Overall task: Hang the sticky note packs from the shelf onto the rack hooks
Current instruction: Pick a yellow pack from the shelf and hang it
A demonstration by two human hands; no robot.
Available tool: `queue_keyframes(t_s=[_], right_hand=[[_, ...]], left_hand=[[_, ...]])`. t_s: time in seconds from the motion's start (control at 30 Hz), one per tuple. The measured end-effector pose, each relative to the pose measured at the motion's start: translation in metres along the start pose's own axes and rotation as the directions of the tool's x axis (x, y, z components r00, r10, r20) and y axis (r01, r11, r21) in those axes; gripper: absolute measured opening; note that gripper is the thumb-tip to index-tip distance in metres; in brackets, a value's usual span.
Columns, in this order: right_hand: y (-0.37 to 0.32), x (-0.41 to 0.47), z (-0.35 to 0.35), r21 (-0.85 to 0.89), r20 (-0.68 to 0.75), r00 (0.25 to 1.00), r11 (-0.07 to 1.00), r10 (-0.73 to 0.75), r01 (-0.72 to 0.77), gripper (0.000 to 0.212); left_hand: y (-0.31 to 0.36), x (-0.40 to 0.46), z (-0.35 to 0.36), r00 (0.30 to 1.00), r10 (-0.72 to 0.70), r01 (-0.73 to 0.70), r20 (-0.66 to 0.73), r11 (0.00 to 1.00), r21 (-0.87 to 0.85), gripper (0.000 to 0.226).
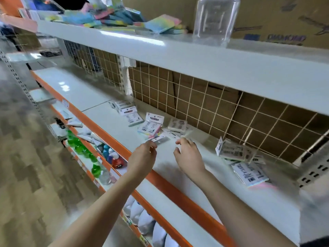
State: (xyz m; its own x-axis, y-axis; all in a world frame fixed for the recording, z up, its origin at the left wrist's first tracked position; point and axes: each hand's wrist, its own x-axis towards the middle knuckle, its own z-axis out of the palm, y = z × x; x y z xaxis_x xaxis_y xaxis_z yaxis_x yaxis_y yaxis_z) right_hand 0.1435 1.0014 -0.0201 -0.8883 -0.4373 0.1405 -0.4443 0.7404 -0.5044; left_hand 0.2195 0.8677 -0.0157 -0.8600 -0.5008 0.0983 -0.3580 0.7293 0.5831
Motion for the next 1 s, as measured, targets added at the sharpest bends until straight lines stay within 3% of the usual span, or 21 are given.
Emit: queue_keyframes(t_s=[0.23, 0.3, 0.43, 0.53, 0.67, 1.0], right_hand=[[-0.002, 0.088, 0.023, -0.107, -0.091, 0.985, 0.982, 0.146, -0.155, 0.032], [0.000, 0.103, 0.027, -0.058, -0.091, 0.977, 0.979, 0.191, -0.196, 0.035], [0.005, 0.122, 0.045, -0.109, -0.052, 0.988, 0.983, 0.146, -0.151, 0.048], [0.010, 0.127, 0.064, -0.203, -0.015, 0.980, 0.959, 0.199, -0.198, 0.062], [0.014, 0.122, 0.078, -0.252, -0.100, 0.974, 0.942, 0.205, -0.224, 0.056], [0.008, 0.097, 0.085, -0.294, -0.176, 0.966, 0.926, 0.192, -0.238, 0.057]], left_hand=[[-0.041, 0.088, -0.009, 0.999, 0.026, -0.027, -0.032, 0.999, -0.043, 0.024], [-0.047, 0.109, -0.007, 1.000, 0.025, -0.025, -0.009, 1.000, -0.017, 0.028], [-0.050, 0.137, 0.002, 0.993, 0.108, -0.112, 0.053, 0.991, 0.078, 0.038], [-0.053, 0.150, 0.012, 0.989, 0.131, -0.137, 0.074, 0.988, 0.075, 0.046], [-0.068, 0.150, 0.028, 0.993, 0.073, -0.078, 0.093, 0.996, 0.050, 0.065], [-0.078, 0.148, 0.034, 0.985, 0.167, -0.170, -0.034, 0.982, -0.082, 0.066]])
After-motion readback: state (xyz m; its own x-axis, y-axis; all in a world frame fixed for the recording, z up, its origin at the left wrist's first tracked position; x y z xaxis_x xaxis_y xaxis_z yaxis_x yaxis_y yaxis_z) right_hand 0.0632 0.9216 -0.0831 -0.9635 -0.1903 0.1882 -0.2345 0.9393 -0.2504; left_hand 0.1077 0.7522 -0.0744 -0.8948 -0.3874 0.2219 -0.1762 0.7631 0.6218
